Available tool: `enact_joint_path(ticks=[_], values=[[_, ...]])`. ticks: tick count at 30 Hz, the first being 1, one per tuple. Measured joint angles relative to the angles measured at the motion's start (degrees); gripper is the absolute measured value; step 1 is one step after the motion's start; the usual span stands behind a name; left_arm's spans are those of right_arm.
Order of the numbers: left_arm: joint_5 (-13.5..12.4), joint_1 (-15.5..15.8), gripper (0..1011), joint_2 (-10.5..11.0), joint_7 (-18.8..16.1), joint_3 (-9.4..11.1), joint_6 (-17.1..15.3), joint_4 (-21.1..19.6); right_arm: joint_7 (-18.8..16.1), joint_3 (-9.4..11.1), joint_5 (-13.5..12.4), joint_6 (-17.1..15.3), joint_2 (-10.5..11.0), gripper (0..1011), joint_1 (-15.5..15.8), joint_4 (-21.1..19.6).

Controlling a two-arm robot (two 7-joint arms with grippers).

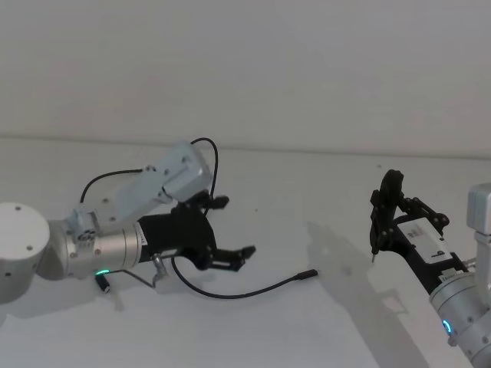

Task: Pick up the data cable with the one hand.

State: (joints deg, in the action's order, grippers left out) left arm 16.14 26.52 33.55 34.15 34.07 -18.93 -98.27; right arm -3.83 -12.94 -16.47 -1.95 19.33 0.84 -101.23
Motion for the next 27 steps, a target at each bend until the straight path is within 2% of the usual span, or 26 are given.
enact_joint_path(ticks=[2, 9, 18, 27], values=[[0.0, 1.1, 1000, 0.3, 1.8, 0.9, -1.4, 0.4, 0.0, 0.0, 0.0, 0.0, 0.0, 268, 0.0, 0.0], [-0.3, 3.7, 1000, 0.5, 4.6, 3.1, -4.2, 1.5, 0.0, 0.0, 0.0, 0.0, 0.0, 268, 0.0, 0.0], [-1.1, 5.1, 1000, -0.2, 5.0, 5.0, -6.0, 2.8, 0.0, 0.0, 0.0, 0.0, 0.0, 268, 0.0, 0.0], [-2.7, 6.3, 1000, -2.1, 4.5, 7.4, -7.6, 4.8, 0.0, 0.0, 0.0, 0.0, 0.0, 268, 0.0, 0.0]])
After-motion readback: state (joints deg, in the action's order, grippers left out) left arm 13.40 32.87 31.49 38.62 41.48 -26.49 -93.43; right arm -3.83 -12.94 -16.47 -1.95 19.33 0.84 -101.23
